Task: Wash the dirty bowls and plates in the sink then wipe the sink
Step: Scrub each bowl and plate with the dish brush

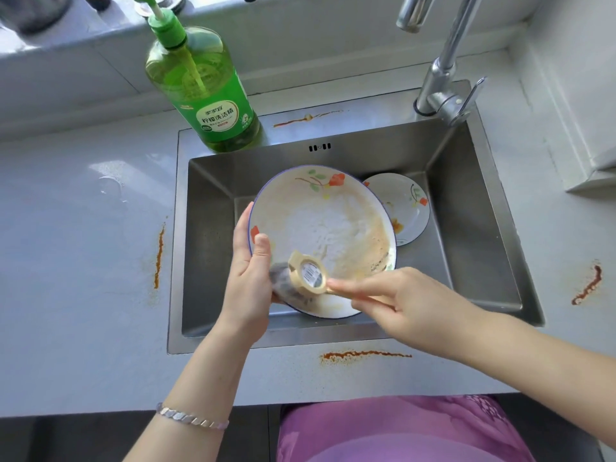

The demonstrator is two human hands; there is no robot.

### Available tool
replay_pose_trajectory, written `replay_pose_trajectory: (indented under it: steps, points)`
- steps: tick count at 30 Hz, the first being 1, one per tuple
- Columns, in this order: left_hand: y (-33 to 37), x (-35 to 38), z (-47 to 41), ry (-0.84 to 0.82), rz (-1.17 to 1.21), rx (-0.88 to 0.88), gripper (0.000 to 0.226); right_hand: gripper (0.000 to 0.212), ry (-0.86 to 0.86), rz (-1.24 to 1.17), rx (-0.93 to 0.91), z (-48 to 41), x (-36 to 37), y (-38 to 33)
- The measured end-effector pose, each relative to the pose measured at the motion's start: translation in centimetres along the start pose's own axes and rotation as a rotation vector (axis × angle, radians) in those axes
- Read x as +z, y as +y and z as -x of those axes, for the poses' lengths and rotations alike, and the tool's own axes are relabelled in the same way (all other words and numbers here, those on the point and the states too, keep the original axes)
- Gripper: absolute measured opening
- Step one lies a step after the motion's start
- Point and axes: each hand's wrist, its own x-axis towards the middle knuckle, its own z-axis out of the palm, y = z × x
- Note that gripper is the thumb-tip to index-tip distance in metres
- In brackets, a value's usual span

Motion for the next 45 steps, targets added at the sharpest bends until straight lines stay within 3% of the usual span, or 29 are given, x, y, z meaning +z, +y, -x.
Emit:
replay_pose_trajectory:
  steps: [5, 8, 13, 16, 18, 21, 26, 29, 33, 37, 41, 45]
  points:
    - [0.0, 0.0, 0.0, -0.042, -0.073, 0.048, 0.037, 0.035, -0.046, -0.035, 0.043, 0.1, -0.2, 0.7]
    - [0.2, 0.0, 0.0, 0.014, -0.084, 0.029, 0.037, 0.035, -0.049, -0.031, 0.013, -0.2, 0.2, 0.6]
    - [0.4, -0.8, 0.1, 0.009, -0.049, -0.065, 0.046, 0.041, -0.116, 0.424, 0.113, 1.1, -2.1, 3.5]
    - [0.3, 0.1, 0.9, -0.066, -0.073, -0.049, 0.049, 0.046, -0.049, 0.737, 0.185, -0.7, -4.4, 4.4]
    - [0.1, 1.0, 1.3, -0.091, -0.084, -0.041, 0.05, 0.046, 0.036, 0.867, 0.228, -2.0, -5.3, 4.7]
    - [-0.4, 1.3, 0.9, 0.0, -0.052, -0.114, 0.049, 0.054, 0.069, 0.95, 0.236, -1.9, -3.7, 5.4]
    - [-0.6, 0.4, 0.5, 0.12, -0.016, -0.191, 0.05, 0.044, -0.036, 0.514, 0.203, 1.5, -0.5, 6.0]
    - [-1.1, 0.2, 0.9, 0.119, 0.057, -0.258, 0.049, 0.04, 0.135, 0.407, 0.301, 0.6, -1.7, 7.1]
    - [-1.4, 0.3, 1.2, 0.131, 0.153, -0.365, 0.045, 0.04, 0.539, -0.337, 0.38, 0.1, -1.9, 6.9]
    - [-1.7, 0.8, 1.1, 0.038, 0.202, -0.402, 0.044, 0.043, 0.38, -0.893, 0.417, -0.2, -0.9, 6.1]
    - [-1.9, 1.8, 0.4, -0.052, 0.226, -0.442, 0.042, 0.044, 0.356, -0.982, 0.459, 0.2, -1.1, 7.1]
    - [-2.3, 2.5, -0.5, -0.111, 0.194, -0.483, 0.04, 0.021, 0.382, -0.995, 0.586, 0.8, -1.4, 7.4]
